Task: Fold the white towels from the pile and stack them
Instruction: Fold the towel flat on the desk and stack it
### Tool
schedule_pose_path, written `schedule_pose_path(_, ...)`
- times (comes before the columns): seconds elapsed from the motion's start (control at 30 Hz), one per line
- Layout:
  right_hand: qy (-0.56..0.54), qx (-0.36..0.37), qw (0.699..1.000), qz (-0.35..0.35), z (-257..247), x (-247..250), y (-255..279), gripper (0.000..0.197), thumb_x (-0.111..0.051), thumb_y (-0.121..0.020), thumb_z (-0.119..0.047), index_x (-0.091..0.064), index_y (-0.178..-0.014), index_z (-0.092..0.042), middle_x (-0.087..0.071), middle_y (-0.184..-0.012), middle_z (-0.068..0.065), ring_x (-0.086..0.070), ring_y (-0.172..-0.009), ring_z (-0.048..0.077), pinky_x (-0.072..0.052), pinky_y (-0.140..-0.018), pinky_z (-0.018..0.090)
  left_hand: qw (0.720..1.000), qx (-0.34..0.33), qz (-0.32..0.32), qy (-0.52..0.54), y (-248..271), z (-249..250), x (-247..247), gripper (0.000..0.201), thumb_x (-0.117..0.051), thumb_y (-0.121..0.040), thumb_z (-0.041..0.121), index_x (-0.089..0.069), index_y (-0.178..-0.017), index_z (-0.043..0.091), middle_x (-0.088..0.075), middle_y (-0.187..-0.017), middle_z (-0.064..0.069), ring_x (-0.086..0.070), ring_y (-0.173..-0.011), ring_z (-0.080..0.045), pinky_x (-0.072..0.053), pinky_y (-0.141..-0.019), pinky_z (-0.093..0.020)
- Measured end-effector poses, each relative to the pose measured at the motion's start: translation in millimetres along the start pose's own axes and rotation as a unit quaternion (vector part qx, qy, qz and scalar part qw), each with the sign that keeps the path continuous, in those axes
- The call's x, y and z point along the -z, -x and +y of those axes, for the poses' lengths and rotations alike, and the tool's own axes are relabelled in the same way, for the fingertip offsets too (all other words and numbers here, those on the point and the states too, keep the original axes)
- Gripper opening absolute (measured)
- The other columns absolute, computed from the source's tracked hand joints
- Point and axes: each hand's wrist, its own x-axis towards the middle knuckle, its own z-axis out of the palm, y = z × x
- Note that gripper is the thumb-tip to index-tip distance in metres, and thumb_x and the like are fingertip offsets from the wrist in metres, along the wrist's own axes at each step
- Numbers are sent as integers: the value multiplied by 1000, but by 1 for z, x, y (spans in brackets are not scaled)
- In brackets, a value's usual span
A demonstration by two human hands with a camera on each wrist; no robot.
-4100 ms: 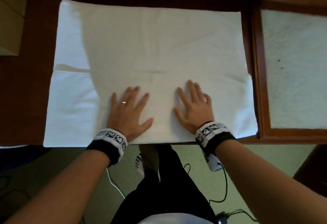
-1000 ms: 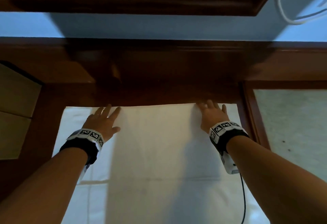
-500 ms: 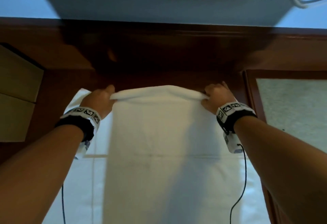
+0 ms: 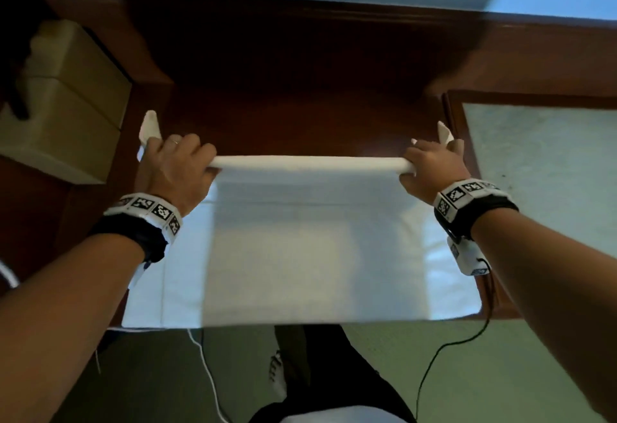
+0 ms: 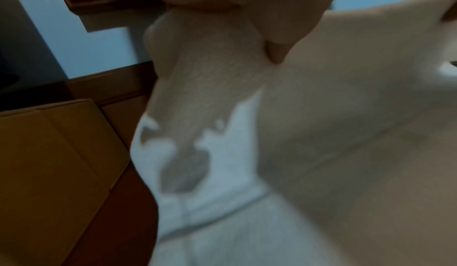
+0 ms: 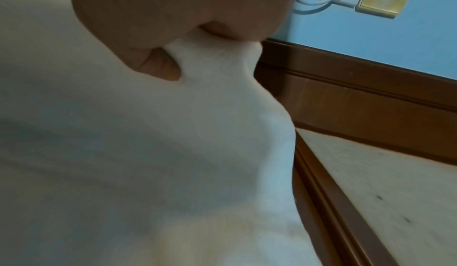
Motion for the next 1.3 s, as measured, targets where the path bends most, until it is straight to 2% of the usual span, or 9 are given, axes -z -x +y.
schedule_pose_path(0.2, 61, -15, 998, 8, -18, -44, 120, 22, -78, -58, -12, -64, -76, -8, -60, -74, 11, -61, -74, 35, -35, -81, 48, 1000, -10, 9, 7, 121, 38, -14, 15, -52, -83, 24, -60, -87, 12, -53, -83, -15, -54, -75, -35, -33, -70, -45)
schedule_pose_path(0.37, 142, -22, 983, -114, -21, -97, 198, 27, -71, -52, 0, -61, -75, -10, -57, -83, 15, -56, -81, 34, -33, -81, 47, 975, 21, -220, 15, 187, 70, -50, 27, -71, -77, 14, -65, -103, 18, -62, -94, -8, -60, -87, -32, -40, -76, -42)
schedule_pose_path(0.43, 157, -24, 981, -113, -21, -104, 209, 28, -67, -50, 3, -60, -75, -8, -55, -87, 16, -50, -85, 34, -29, -78, 46, 967, 41, -250, 18, 194, 78, -54, 27, -67, -81, 13, -64, -107, 18, -62, -98, -8, -60, -91, -32, -41, -77, -42)
schedule_pose_path(0.6, 154, -61, 977, -135, -9, -103, 216, 22, -74, -56, -3, -63, -75, -7, -55, -90, 14, -43, -91, 33, -31, -78, 48, 975, 1, -210, 69, 204, 88, -71, 51, -62, -78, 4, -56, -128, 9, -60, -122, -26, -60, -103, -48, -51, -78, -56)
schedule_pose_path(0.73, 123, -15, 978, -166, -3, -114, 218, 48, -61, -71, 1, -58, -118, -1, -53, -129, 27, -53, -113, 46, -45, -84, 53, 956, 19, -271, 107, 202, 86, -81, 77, -70, -84, 15, -38, -153, 19, -32, -158, -21, -37, -138, -50, -44, -102, -60)
schedule_pose_path(0.87, 74, -4, 976, -205, 3, -122, 195, 57, -33, -89, 0, -34, -145, 5, -28, -152, 35, -34, -136, 55, -45, -97, 65, 951, 54, -270, 139, 177, 84, -85, 75, -52, -98, 26, -10, -160, 28, -2, -168, -9, -11, -152, -38, -30, -116, -52)
schedule_pose_path(0.97, 34, -17, 980, -195, 10, -117, 160, 59, -28, -88, 1, -32, -147, -2, -23, -157, 26, -27, -142, 48, -44, -99, 61, 954, 51, -255, 149, 150, 76, -90, 75, -55, -95, 12, -17, -160, 23, -9, -167, -13, -16, -150, -41, -29, -117, -54)
schedule_pose_path(1.13, 7, 37, 996, -76, 26, -116, 181, 58, -52, -73, 9, -58, -129, -5, -54, -136, 23, -55, -118, 47, -54, -85, 55, 975, 17, -173, 137, 173, 75, -98, 83, -67, -76, -10, -41, -151, 15, -37, -157, -15, -37, -139, -47, -38, -107, -64)
schedule_pose_path(1.3, 9, -27, 988, -151, 33, -130, 194, 84, -49, -81, 7, -23, -155, -22, -12, -165, 10, -13, -150, 37, -21, -118, 55, 978, -9, -185, 100, 190, 75, -109, 94, -74, -70, -3, -36, -154, 21, -31, -160, -13, -33, -141, -48, -35, -104, -66)
